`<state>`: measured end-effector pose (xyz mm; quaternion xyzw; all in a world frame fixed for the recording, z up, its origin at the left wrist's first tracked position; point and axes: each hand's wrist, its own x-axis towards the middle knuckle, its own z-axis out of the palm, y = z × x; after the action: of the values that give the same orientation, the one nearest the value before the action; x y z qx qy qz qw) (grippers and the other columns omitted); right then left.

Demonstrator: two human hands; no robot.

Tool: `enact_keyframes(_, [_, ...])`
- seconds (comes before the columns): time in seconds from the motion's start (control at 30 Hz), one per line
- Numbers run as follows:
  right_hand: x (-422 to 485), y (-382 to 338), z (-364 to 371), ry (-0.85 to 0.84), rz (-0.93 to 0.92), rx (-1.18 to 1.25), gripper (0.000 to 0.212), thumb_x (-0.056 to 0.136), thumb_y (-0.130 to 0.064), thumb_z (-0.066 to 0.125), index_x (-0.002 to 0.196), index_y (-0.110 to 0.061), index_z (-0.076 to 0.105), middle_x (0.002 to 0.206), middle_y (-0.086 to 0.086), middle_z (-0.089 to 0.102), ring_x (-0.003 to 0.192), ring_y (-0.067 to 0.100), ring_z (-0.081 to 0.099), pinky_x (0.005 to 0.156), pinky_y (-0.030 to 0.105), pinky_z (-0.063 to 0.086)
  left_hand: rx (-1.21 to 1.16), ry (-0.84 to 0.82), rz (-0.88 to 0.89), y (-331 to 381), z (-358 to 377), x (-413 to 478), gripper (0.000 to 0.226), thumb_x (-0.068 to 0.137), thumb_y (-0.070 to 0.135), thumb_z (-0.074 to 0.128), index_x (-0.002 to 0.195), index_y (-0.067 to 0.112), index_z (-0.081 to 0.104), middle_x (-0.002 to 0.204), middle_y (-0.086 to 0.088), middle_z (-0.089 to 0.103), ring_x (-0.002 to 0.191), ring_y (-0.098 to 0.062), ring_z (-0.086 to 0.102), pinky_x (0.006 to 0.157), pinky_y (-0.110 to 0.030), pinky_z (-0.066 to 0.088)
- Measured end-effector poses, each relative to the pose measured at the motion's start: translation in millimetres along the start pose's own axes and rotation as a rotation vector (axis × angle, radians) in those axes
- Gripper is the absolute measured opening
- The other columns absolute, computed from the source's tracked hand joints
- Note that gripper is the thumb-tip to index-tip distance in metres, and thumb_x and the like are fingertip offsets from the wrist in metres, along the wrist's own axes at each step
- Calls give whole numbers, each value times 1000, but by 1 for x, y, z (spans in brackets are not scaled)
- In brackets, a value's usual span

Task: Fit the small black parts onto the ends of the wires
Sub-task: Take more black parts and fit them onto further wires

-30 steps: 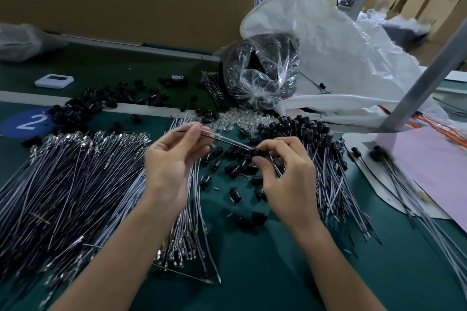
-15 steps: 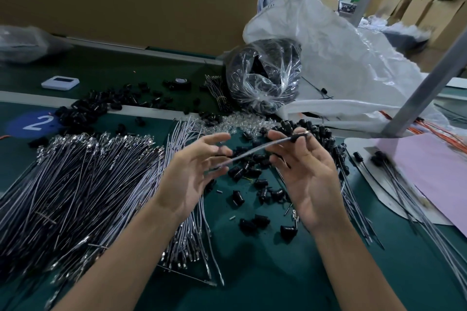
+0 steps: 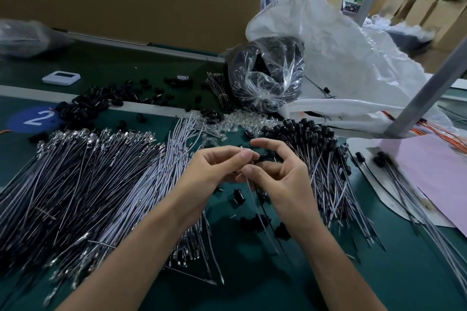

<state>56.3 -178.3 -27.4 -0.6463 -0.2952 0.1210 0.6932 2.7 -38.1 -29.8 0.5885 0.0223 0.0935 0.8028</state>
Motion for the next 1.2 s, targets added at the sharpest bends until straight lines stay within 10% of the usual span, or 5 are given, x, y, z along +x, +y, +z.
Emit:
enact_keyframes(0.3, [2,2,-6,-84,94,-144,5,85,-8,71,89,-9,74,76,10,75,66,25,70,67,28,58,-138,145,103,1,-2,1,32,59,34,80,86,18,81,85,-2,75,73,-9,65,69,-18,53])
enact_keyframes(1.2, [0,3,-2,-35,57,-120,7,85,-6,71,81,-11,74,72,8,75,63,22,70,67,27,58,-226,145,193,0,-10,3,21,61,23,86,80,17,79,84,-4,76,72,-9,67,68,-18,53])
